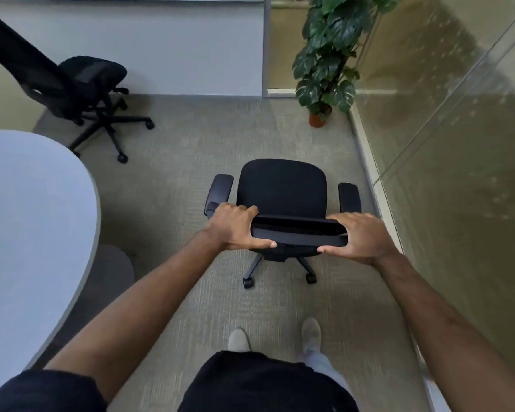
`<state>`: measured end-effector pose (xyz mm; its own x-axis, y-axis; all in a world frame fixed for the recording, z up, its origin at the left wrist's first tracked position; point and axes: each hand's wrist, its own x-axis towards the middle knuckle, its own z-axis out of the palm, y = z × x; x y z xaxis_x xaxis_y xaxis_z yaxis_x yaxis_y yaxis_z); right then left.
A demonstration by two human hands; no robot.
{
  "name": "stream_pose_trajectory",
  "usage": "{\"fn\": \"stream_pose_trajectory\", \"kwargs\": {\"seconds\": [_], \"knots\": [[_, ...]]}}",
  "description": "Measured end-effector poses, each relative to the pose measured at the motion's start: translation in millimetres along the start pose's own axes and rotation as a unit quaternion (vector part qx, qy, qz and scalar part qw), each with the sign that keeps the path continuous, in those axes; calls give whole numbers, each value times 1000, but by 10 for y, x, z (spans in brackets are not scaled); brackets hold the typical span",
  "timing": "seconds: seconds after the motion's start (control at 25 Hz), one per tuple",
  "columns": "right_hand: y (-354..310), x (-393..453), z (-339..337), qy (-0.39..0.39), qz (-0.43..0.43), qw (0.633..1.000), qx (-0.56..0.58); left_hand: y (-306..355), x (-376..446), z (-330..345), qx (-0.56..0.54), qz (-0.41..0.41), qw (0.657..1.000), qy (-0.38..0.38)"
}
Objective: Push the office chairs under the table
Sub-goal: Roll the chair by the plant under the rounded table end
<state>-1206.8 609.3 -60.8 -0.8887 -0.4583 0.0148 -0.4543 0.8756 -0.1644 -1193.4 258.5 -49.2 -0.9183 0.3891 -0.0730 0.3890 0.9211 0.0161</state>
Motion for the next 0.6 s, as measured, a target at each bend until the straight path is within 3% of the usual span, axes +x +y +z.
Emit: {"fn": "stream_pose_trajectory", "kwargs": {"seconds": [0.32,0.6], "knots": [[393,768,-151,-44,-153,987,-4,361,-121,4,-16,-170,985,-9],[239,1288,-121,-44,-293,955,14,613,-518,17,-30,-304,952,-12]]}}
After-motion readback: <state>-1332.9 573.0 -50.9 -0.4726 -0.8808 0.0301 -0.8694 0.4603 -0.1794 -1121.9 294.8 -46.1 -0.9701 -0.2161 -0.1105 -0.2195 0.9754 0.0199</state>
